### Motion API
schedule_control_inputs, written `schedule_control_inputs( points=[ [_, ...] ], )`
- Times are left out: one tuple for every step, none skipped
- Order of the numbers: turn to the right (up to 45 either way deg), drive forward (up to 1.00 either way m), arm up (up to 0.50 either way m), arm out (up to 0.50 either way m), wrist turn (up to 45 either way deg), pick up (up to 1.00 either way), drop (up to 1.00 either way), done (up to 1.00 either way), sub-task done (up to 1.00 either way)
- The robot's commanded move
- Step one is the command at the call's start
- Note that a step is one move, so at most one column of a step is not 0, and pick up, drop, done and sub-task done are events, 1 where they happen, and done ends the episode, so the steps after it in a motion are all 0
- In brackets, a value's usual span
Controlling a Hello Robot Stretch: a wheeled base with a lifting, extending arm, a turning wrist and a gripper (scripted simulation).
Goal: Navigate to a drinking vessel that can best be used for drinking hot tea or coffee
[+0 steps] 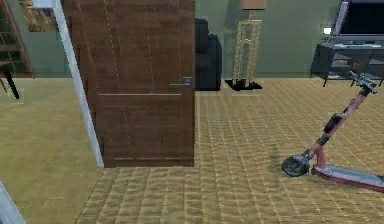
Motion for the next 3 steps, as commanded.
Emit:
schedule_control_inputs(
  points=[
    [6.0,0.00,0.00,0.00,0.0,0.00,0.00,0.00,0.00],
    [0.0,0.05,0.00,0.00,0.0,0.00,0.00,0.00,0.00],
    [45.0,0.00,0.00,0.00,0.0,0.00,0.00,0.00,0.00]
  ],
)
